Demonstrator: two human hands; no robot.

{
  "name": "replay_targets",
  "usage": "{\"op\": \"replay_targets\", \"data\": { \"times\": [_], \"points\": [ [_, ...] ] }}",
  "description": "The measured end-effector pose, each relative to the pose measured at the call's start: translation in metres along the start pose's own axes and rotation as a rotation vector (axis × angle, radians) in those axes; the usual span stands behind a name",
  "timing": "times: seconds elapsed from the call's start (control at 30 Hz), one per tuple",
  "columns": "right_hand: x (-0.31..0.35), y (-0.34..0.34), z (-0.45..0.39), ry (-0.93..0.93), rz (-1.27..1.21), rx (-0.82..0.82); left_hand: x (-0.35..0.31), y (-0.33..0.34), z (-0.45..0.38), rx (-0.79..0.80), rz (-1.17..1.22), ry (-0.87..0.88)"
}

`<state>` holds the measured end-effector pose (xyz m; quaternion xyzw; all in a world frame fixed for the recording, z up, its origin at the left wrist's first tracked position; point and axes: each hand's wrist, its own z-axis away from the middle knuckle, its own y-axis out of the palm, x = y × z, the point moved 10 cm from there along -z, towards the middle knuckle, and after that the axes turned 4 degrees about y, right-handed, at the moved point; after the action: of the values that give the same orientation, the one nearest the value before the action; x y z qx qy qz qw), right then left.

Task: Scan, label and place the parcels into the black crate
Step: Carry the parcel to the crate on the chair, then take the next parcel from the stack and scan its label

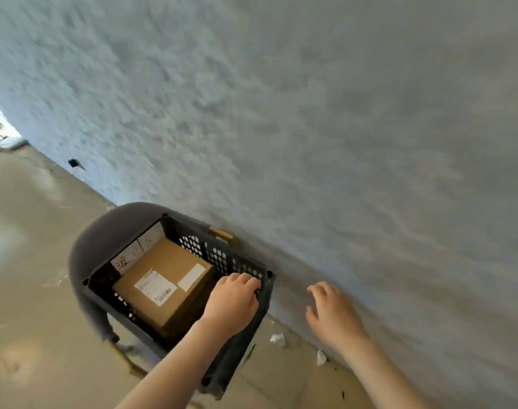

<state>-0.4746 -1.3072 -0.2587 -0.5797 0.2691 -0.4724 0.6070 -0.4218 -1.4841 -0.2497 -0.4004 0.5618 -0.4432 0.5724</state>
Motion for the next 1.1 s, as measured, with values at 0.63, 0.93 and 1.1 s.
{"op": "replay_targets", "data": {
  "times": [0.63,0.93,1.1],
  "points": [
    [-0.368,-0.090,0.546,0.811,-0.195,-0.386,-0.639,0.095,0.125,0.063,0.046,1.011],
    [-0.472,-0.101,0.775,1.219,-0.239,-0.550,-0.891,0.139,0.225,0.214,0.227,1.364],
    [-0.532,-0.093,0.862,1.381,-0.253,-0.547,-1.001,0.175,0.260,0.297,0.272,1.487]
  ]
}}
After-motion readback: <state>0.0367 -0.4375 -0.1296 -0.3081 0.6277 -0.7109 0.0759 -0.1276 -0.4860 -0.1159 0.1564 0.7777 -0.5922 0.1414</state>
